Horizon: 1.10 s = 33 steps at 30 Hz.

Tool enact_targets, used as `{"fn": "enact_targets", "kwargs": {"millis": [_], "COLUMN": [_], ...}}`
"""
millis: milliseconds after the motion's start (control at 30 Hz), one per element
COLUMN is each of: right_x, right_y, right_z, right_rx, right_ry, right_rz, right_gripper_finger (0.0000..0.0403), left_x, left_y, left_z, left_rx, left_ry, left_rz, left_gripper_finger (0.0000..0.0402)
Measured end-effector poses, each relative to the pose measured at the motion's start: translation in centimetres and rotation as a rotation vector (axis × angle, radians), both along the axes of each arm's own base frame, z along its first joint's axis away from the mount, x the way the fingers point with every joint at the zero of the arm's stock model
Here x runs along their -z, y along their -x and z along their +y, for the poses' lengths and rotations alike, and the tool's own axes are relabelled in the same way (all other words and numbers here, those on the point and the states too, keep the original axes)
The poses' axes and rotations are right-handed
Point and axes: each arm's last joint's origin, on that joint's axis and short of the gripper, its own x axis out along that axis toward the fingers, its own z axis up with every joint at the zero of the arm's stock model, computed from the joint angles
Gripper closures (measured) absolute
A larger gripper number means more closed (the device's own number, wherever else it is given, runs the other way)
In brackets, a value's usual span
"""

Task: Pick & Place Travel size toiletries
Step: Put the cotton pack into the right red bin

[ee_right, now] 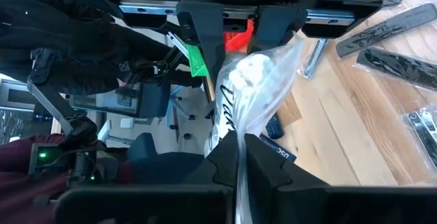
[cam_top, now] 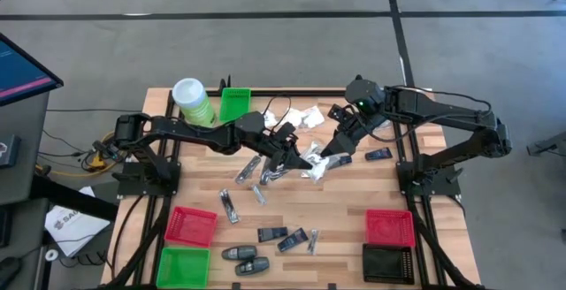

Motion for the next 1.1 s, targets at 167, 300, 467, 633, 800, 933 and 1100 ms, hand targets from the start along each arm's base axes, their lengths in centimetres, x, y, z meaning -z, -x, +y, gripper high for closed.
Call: {"fn": "enact_targets", "kwargs": {"millis": [167, 300, 467, 633, 800, 933, 1100], "right_x": [0.1, 0.3, 0.3, 0.4, 0.3, 0.2, 0.2], "right_y": [0.0, 0.2, 0.3, 0.3, 0.2, 0.2, 0.1], "right_z": [0.0, 0.1, 0.1, 0.1, 0.1, 0.1, 0.0], "right_rx": [-0.007, -0.013, -0.019, -0.026, -0.03, -0.028, 0.002], "right_ry": [0.007, 0.011, 0.016, 0.024, 0.03, 0.033, 0.061], "right_rz": [0.002, 0.026, 0.031, 0.031, 0.018, 0.011, -0.001], "right_gripper_finger": [0.04, 0.0401, 0.0402, 0.0402, 0.0402, 0.0402, 0.0403], "left_x": [0.0, -0.2, -1.0, -2.4, -4.0, -5.1, -6.3], "left_y": [0.0, 0.2, 0.8, 2.0, 3.3, 4.1, 4.9], "left_z": [0.1, 0.5, 1.4, 2.6, 3.7, 4.4, 4.8], "left_rx": [0.0, -0.007, -0.034, -0.078, -0.137, -0.217, -0.318], "left_ry": [0.001, 0.003, 0.003, -0.004, -0.031, -0.074, -0.124], "left_rz": [0.0, 0.0, -0.021, -0.044, -0.086, -0.127, -0.181], "left_gripper_finger": [0.0317, 0.028, 0.0233, 0.0199, 0.0188, 0.0192, 0.0201]}}
